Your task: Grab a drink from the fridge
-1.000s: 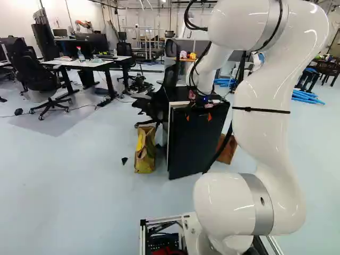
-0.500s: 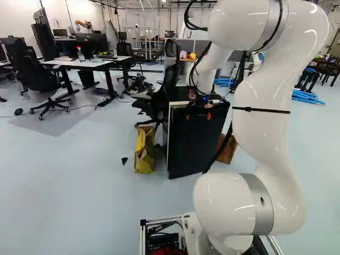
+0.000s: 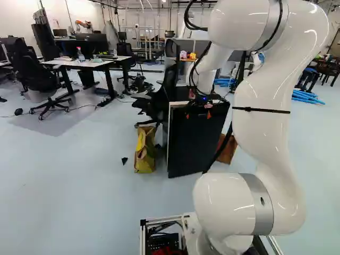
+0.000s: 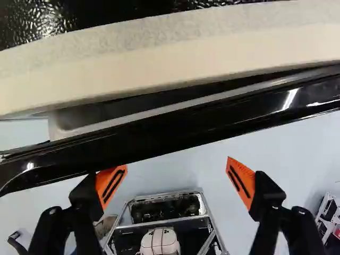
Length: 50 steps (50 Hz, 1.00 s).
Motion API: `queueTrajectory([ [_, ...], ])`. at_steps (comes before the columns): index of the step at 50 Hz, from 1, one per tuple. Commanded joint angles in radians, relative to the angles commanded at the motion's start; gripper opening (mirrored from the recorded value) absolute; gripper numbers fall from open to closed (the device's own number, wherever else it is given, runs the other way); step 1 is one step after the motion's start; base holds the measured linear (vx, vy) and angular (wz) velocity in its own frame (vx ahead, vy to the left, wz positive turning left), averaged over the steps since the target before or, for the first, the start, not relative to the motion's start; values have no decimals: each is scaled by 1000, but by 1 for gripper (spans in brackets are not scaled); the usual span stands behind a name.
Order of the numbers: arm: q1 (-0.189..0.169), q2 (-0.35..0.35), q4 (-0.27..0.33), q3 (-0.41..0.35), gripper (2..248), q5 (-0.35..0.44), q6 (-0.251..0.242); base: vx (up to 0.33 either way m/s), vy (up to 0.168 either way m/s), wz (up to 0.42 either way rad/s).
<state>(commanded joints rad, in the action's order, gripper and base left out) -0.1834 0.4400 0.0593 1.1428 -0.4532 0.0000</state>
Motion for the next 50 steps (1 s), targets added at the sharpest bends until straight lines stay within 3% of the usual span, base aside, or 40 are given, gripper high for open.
queueTrajectory([
  [50,0,0,0,0,247,84,0,0,0,0],
])
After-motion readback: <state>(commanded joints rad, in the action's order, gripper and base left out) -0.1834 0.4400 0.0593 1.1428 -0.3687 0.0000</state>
